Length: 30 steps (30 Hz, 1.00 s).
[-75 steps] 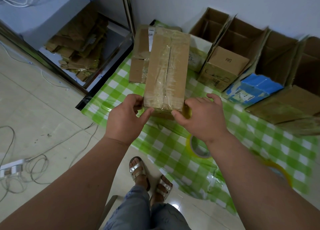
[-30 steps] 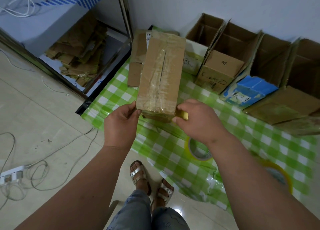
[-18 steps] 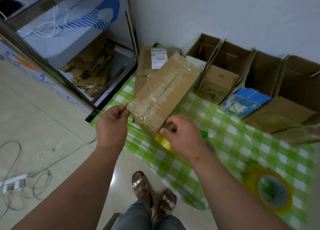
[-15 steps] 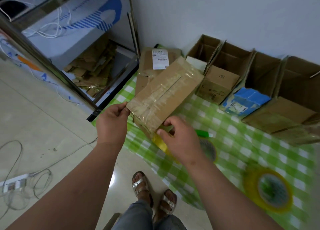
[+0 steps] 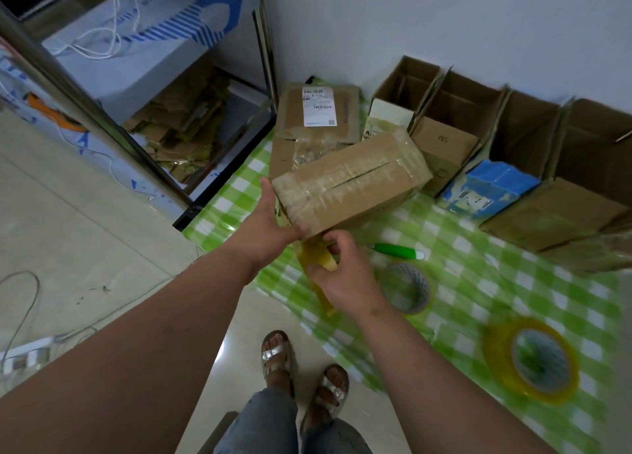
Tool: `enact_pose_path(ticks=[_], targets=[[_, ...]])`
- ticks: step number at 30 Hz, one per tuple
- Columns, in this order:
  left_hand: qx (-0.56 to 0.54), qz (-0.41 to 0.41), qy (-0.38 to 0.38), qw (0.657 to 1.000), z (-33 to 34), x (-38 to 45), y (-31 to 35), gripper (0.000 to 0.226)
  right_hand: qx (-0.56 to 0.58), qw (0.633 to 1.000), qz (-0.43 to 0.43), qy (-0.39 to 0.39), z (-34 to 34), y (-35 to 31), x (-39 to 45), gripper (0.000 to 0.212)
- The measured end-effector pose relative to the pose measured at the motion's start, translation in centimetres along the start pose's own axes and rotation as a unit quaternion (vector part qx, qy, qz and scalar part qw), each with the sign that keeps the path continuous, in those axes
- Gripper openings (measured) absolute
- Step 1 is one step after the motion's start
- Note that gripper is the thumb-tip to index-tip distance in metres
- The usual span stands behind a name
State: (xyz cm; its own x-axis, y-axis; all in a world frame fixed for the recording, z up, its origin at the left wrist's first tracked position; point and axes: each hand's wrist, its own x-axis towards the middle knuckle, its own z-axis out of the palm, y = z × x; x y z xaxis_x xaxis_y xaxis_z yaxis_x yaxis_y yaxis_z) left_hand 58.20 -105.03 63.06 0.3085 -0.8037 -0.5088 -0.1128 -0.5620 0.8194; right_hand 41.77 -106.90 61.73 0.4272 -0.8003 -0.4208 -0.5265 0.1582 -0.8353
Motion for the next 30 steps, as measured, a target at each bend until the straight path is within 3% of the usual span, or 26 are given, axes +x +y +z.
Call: enact_pose_path(ticks=[4, 6, 9, 15, 20, 25, 30], targets=[[0.024, 0.032, 0.046, 0.998, 0.4, 0.2, -0.2, 0.094, 0.081, 0.994, 0.064, -0.03, -0.2, 1.4, -0.5, 0.054], [0.021, 0.035, 0.098, 0.994, 0.4, 0.3, -0.4, 0.081, 0.121, 0.989, 0.072, -0.047, -0.3, 2.1, -0.5, 0.045], [0.006, 0.033, 0.128, 0.991, 0.4, 0.8, -0.7, 0.075, 0.111, 0.989, 0.051, -0.078, -0.1, 2.4, -0.6, 0.014], [0.003, 0.039, 0.151, 0.988, 0.6, 1.9, -0.9, 0.071, 0.098, 0.992, 0.044, -0.074, 0.2, 3.5, -1.3, 0.01], [-0.017, 0.037, 0.191, 0.981, 0.5, 2.5, -0.9, 0.053, 0.077, 0.994, 0.043, -0.057, 0.7, 4.2, -1.7, 0.014], [-0.075, 0.011, 0.166, 0.983, 0.6, 2.7, -0.5, 0.052, 0.051, 0.996, 0.028, -0.065, 0.6, 2.9, -0.9, 0.02], [-0.156, -0.042, 0.166, 0.973, 1.3, 1.5, -1.1, 0.066, 0.047, 0.996, 0.049, -0.062, -0.4, 2.4, -0.7, 0.019]])
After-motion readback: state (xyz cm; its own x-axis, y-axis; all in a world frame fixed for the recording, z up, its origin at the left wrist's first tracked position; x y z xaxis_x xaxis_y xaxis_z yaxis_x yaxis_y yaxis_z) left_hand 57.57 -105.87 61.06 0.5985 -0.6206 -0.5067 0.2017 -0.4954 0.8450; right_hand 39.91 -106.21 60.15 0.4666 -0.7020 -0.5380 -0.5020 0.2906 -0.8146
